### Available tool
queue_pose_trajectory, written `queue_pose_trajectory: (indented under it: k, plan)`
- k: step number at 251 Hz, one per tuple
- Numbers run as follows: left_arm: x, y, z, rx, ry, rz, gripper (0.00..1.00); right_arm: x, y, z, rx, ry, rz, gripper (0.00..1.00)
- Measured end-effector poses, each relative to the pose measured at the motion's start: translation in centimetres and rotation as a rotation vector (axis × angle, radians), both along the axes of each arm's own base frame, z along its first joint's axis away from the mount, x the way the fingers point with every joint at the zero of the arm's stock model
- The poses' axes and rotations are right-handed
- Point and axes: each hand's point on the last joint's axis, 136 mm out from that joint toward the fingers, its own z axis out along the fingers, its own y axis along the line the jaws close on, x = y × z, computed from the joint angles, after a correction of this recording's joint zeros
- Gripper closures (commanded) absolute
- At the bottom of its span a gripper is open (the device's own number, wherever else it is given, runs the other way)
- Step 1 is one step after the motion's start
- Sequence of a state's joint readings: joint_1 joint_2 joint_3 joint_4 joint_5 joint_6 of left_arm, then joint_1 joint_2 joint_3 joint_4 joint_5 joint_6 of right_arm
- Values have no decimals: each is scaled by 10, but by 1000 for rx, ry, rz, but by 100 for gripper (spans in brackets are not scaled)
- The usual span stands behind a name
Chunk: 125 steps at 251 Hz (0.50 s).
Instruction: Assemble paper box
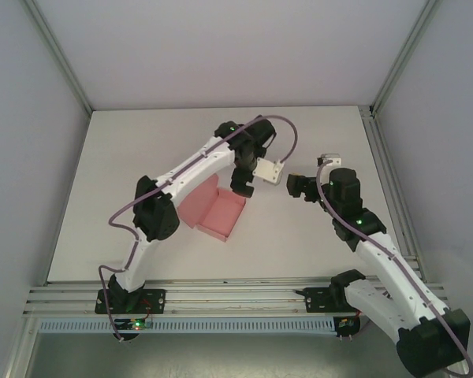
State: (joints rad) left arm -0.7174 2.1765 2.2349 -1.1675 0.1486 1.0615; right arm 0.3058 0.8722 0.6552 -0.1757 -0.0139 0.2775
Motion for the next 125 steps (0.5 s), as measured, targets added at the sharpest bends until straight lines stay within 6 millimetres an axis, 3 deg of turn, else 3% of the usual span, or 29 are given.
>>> queue_pose_trajectory:
  k: [20, 32, 47, 61, 81, 97, 125]
  plan:
    - [16, 2, 47, -176, -35, 168, 0, 4, 17, -6, -38, 25, 72, 2]
    - [32, 16, 77, -297, -62, 324, 0, 5, 36, -10, -66, 43, 139, 2]
    - [55, 52, 108, -435, -105, 578, 0, 8, 64, -18, -116, 72, 241, 2]
    - [78, 104, 125, -537, -164, 851, 0, 12, 90, -29, -161, 109, 333, 4]
    - [95, 182, 125, -598, -238, 1223, 0, 21, 123, -45, -218, 163, 447, 8]
    - [91, 235, 110, -595, -281, 1473, 0, 29, 146, -60, -256, 206, 528, 12]
    - [55, 288, 72, -541, -338, 1752, 0, 45, 185, -88, -343, 263, 659, 18]
